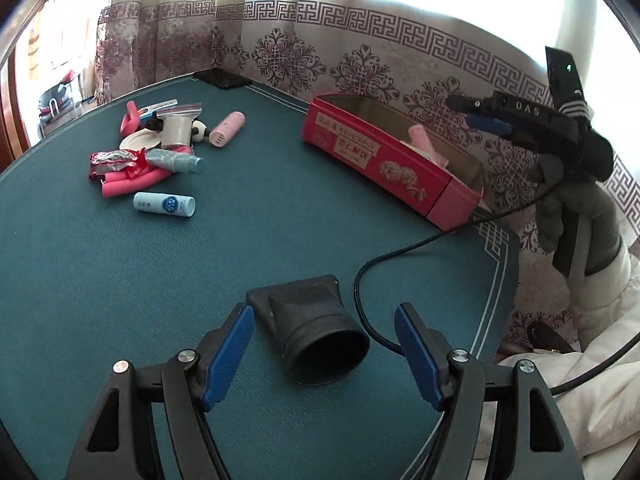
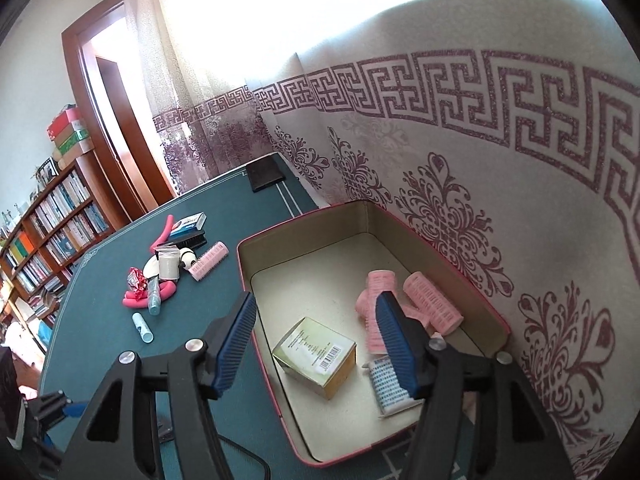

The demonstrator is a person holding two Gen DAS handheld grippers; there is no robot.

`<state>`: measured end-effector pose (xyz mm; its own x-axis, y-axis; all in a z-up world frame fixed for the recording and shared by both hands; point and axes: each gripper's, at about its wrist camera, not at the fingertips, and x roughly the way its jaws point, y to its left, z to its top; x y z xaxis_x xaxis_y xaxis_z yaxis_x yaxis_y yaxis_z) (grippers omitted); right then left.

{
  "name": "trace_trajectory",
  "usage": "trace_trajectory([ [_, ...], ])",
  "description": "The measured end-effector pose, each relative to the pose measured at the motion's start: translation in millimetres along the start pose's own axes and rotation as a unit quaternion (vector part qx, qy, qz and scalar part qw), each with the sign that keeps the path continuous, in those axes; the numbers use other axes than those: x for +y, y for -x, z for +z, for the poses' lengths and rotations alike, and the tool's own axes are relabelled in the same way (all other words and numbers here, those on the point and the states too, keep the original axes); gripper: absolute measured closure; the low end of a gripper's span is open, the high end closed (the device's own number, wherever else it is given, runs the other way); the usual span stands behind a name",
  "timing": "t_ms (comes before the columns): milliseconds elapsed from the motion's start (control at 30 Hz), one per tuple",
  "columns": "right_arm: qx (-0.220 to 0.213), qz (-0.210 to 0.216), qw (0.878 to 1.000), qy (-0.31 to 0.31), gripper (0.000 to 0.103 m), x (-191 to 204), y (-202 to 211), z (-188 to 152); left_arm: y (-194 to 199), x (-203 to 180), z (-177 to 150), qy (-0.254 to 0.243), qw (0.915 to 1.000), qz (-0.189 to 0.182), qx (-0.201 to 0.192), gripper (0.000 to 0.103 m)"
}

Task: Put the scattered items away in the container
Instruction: 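Lower the pink roller into the red tin box and open the right gripper, then carry the black nozzle with the left gripper into the red tin box and release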

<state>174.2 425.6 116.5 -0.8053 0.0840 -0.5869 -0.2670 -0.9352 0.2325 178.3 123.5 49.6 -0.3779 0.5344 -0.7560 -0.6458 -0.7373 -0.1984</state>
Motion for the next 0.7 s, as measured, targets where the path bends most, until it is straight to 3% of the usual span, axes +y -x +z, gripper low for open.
trace_trajectory([
  [233,-0.078,-0.088,0.991,0.063,0.036,-2.5,60.2,7.2,-12.9,9.1,-9.6,0.054,0.9985,0.011,0.009,0.029],
  [333,-0.098,-0.106,0.986,0.086,0.031,-3.1,80.7,6.4,-16.5,10.1,-11.1,0.066,0.9976,0.021,0.009,0.029],
  [567,-0.077,-0.070,0.991,0.082,0.030,-3.5,71.7,-9.0,-37.9,5.3,-10.9,0.060,0.9955,0.068,0.028,0.031],
  [600,-0.073,-0.061,0.992,0.080,0.030,-2.5,68.7,-11.4,-41.2,10.4,-10.2,0.073,0.9950,0.063,0.027,0.050],
  [700,-0.065,-0.043,0.993,0.084,0.030,4.0,58.9,-16.9,-40.8,18.2,-3.8,0.086,0.9935,0.074,0.010,0.053],
])
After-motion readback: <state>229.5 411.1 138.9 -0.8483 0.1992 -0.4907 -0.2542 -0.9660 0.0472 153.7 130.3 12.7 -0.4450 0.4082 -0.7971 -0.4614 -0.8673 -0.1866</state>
